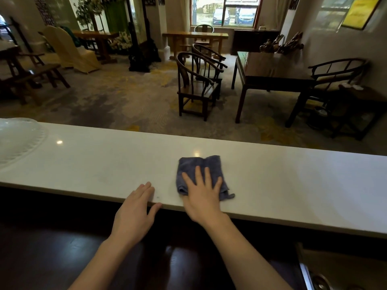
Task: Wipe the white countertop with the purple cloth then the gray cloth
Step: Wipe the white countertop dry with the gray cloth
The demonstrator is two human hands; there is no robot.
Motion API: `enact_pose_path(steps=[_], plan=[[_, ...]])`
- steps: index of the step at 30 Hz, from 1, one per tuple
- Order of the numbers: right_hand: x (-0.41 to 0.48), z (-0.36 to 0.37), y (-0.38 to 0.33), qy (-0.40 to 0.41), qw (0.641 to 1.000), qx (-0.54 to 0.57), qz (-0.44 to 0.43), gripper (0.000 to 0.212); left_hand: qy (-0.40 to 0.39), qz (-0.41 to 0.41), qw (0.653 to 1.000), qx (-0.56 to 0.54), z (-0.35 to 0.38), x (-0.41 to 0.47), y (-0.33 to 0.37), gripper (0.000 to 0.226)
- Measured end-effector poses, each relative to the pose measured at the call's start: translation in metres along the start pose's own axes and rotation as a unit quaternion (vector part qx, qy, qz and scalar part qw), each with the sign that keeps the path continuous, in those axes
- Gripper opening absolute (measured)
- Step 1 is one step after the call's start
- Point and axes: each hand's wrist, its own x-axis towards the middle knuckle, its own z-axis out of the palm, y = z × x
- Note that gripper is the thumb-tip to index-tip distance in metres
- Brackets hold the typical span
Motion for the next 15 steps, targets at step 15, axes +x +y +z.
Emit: enact_pose_path(steps=[15], plan=[[-0.039,-0.004,0.019,0.030,0.984,0.007,-0.174,0.070,-0.010,-0.012,1.000,-0.009,-0.001,-0.001,0.002,0.057]])
